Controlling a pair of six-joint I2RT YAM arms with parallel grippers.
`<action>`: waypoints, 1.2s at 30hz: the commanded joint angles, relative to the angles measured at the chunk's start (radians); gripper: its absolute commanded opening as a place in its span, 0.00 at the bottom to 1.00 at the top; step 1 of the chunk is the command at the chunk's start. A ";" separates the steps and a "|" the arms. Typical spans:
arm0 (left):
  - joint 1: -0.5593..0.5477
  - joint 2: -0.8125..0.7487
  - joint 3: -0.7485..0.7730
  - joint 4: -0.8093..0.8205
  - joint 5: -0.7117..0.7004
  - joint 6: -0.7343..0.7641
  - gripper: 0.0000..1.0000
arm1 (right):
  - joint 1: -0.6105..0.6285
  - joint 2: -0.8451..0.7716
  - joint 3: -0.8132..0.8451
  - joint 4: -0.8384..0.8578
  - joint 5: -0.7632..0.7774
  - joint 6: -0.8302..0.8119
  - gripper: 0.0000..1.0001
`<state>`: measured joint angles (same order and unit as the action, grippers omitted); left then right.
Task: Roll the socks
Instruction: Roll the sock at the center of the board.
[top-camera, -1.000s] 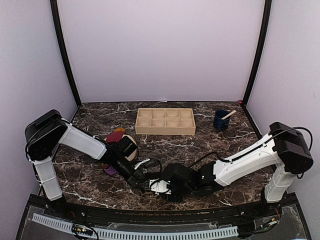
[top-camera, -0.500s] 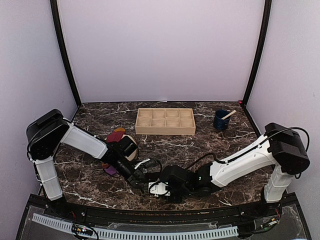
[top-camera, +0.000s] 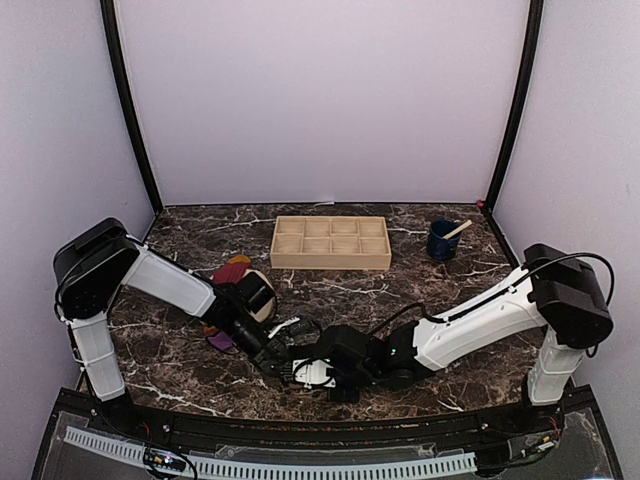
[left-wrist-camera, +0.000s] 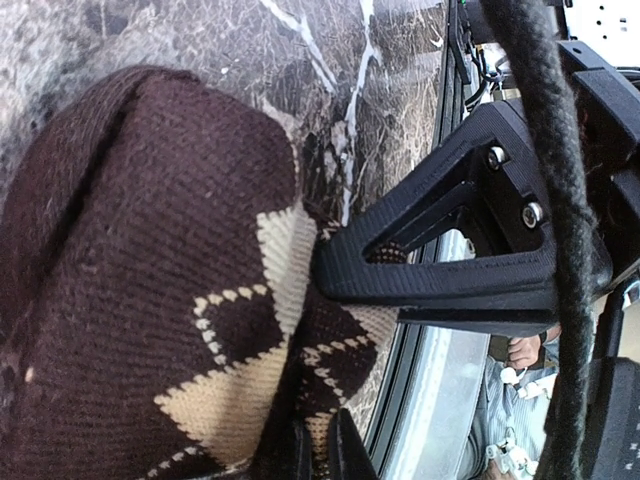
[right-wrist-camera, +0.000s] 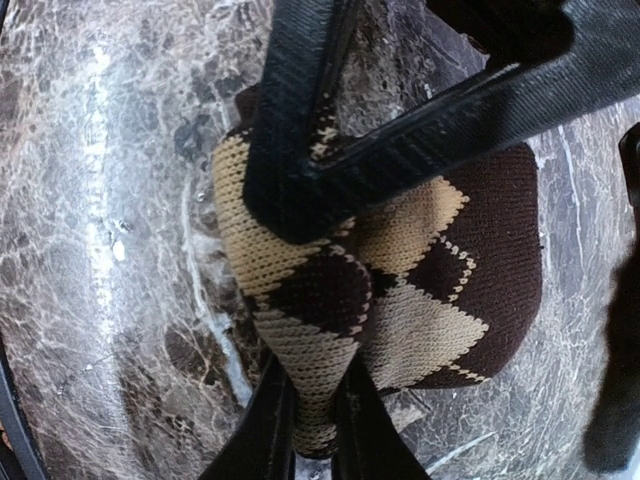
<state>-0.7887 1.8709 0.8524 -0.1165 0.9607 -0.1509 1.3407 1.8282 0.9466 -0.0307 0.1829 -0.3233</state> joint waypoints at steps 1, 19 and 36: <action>0.012 -0.001 0.002 -0.051 -0.089 -0.015 0.00 | -0.032 0.051 0.007 -0.098 -0.090 0.042 0.09; 0.071 -0.216 -0.087 0.030 -0.285 -0.135 0.36 | -0.135 0.086 0.093 -0.210 -0.336 0.172 0.06; 0.063 -0.524 -0.356 0.377 -0.524 -0.219 0.42 | -0.253 0.147 0.183 -0.309 -0.650 0.279 0.06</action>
<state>-0.7219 1.4014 0.5652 0.1383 0.4736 -0.3492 1.1099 1.9194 1.1286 -0.2436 -0.3763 -0.0780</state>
